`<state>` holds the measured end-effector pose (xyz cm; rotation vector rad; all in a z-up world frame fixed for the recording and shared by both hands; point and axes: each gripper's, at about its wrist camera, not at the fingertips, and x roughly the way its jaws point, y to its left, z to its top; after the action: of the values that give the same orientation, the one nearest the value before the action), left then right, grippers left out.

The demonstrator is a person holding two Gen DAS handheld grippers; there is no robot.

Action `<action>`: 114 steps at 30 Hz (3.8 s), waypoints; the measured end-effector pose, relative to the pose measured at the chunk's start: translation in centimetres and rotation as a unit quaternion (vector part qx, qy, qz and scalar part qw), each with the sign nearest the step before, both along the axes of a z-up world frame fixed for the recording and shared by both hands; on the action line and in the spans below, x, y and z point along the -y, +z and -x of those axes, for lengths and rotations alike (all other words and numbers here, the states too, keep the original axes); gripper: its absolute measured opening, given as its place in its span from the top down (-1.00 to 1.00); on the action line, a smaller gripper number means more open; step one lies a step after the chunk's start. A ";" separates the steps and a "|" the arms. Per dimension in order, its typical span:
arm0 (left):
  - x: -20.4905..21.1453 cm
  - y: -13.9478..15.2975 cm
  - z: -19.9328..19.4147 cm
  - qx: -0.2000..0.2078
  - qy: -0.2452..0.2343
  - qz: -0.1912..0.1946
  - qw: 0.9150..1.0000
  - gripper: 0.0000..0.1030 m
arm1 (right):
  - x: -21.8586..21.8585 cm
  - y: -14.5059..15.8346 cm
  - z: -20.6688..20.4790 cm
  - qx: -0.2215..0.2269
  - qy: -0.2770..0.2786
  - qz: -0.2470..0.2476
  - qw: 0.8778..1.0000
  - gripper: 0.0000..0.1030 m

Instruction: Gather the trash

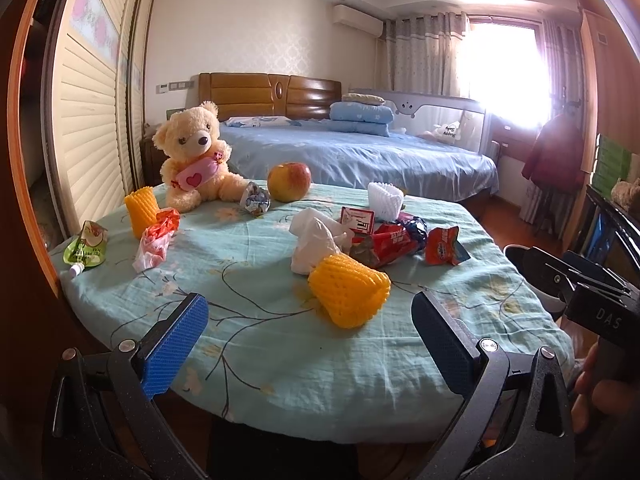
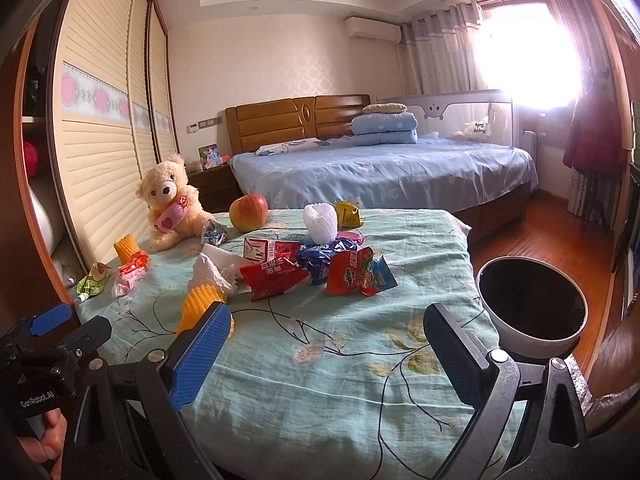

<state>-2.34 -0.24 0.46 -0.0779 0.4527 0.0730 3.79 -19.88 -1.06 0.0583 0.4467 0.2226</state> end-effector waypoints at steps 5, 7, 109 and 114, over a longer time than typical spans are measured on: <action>0.1 0.0 0.0 0.000 0.001 0.001 1.000 -1.00 | -0.1 0.1 0.0 0.001 0.001 0.001 1.000 -0.90; 0.0 0.0 0.1 0.001 0.000 0.000 1.000 -1.00 | -0.1 0.1 0.0 -0.001 0.002 0.000 1.000 -0.90; -0.2 -4.0 -9.6 -0.103 -0.076 0.045 0.991 0.70 | -4.1 -5.9 -15.6 -0.218 0.096 -0.090 0.967 0.53; -0.4 -3.9 -9.6 -0.099 -0.075 0.040 0.992 0.70 | -4.1 -6.1 -16.2 -0.224 0.091 -0.123 0.963 0.23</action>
<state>7.22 0.19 -3.45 -0.1156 0.6576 -0.0860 19.97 -15.81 -7.20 0.3157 0.8757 0.4503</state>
